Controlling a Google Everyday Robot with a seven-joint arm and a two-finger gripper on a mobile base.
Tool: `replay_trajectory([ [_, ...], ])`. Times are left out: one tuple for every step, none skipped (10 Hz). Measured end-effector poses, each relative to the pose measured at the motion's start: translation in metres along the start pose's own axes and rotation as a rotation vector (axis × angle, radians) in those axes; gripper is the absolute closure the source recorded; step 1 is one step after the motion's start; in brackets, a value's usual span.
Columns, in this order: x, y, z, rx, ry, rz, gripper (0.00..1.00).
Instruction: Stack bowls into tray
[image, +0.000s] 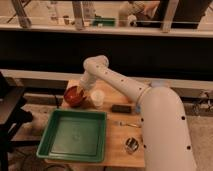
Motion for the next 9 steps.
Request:
replay_trajectory([
  [0.0, 0.0, 0.003, -0.001, 0.001, -0.001, 0.2],
  [0.0, 0.0, 0.005, -0.001, 0.003, -0.003, 0.2],
  [0.001, 0.0, 0.007, -0.001, 0.006, -0.002, 0.2],
  [0.001, 0.0, 0.007, 0.0, 0.008, -0.002, 0.2],
  [0.0, -0.001, 0.008, 0.001, 0.009, -0.003, 0.2],
  [-0.001, -0.002, 0.007, 0.002, 0.01, -0.006, 0.2],
  [-0.003, -0.005, 0.006, 0.004, 0.009, -0.008, 0.2],
  [-0.007, -0.011, 0.0, 0.008, 0.005, -0.01, 0.2],
  [-0.01, -0.013, -0.002, 0.006, -0.004, -0.009, 0.2],
])
